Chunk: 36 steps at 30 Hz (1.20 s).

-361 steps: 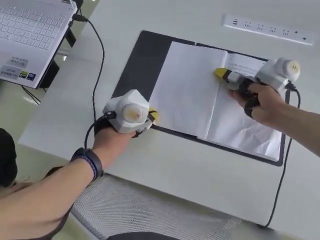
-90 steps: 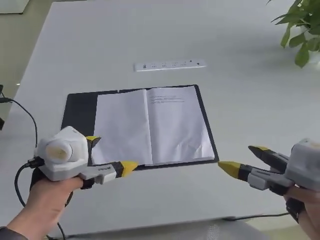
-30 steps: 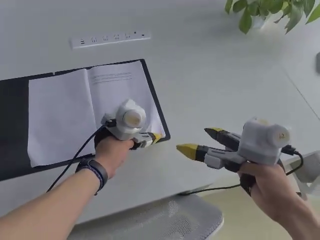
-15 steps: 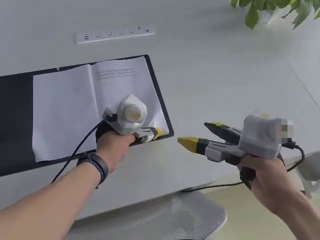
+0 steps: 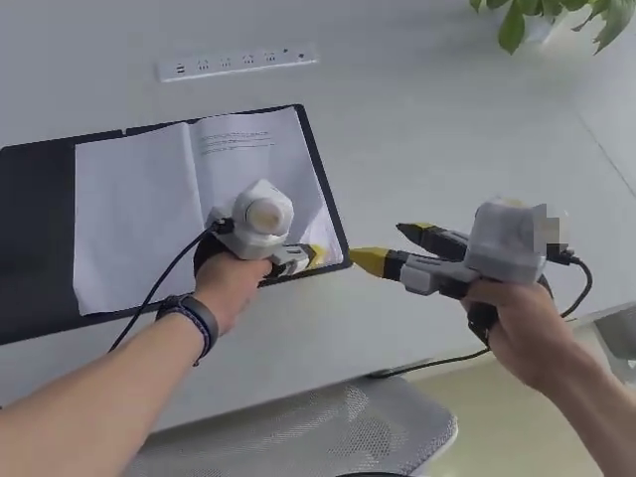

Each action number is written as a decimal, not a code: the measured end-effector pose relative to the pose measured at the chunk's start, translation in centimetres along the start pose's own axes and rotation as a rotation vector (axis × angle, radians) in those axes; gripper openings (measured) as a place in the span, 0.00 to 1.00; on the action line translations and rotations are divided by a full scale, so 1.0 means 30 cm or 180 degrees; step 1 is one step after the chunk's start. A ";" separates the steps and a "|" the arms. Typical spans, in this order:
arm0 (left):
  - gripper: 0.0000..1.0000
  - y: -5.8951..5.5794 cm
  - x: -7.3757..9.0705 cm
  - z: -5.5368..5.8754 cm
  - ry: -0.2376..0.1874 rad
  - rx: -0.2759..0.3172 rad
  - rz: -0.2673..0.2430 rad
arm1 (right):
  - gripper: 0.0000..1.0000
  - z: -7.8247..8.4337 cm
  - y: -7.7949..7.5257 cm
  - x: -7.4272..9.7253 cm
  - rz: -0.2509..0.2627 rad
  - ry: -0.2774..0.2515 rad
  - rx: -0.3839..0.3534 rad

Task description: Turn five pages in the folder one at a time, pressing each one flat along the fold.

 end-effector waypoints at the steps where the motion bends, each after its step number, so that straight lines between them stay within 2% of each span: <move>1: 0.60 0.000 0.000 0.000 0.0000 -0.0001 0.0005 | 0.67 -0.004 0.002 -0.007 -0.0014 -0.0001 0.0006; 8: 0.60 0.000 0.000 0.001 -0.0012 0.0017 0.0027 | 0.65 -0.035 0.000 -0.071 -0.0126 0.0027 0.0040; 14: 0.60 0.000 0.002 0.001 -0.0008 0.0004 0.0031 | 0.62 -0.065 -0.007 -0.147 -0.0281 0.0062 0.0048; 21: 0.59 0.002 0.003 0.001 -0.0010 0.0022 0.0035 | 0.57 -0.086 -0.017 -0.224 -0.0435 0.0084 -0.0039; 25: 0.59 0.000 0.003 0.001 -0.0010 0.0016 0.0028 | 0.57 -0.083 -0.021 -0.269 -0.0484 0.0187 -0.0017; 36: 0.60 -0.001 0.003 -0.001 -0.0020 0.0046 0.0018 | 0.56 -0.083 -0.042 -0.320 -0.0564 0.0215 -0.0170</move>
Point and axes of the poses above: the centre of the closed fingertips' face, and the gripper's own axes: x roughly backward along the fingers, y roughly to its left, z roughly out of its underside, the point moved 6 cm from there along x, roughly backward along the fingers, and after that the axes turned 5 degrees about y, right-handed, at the moved point
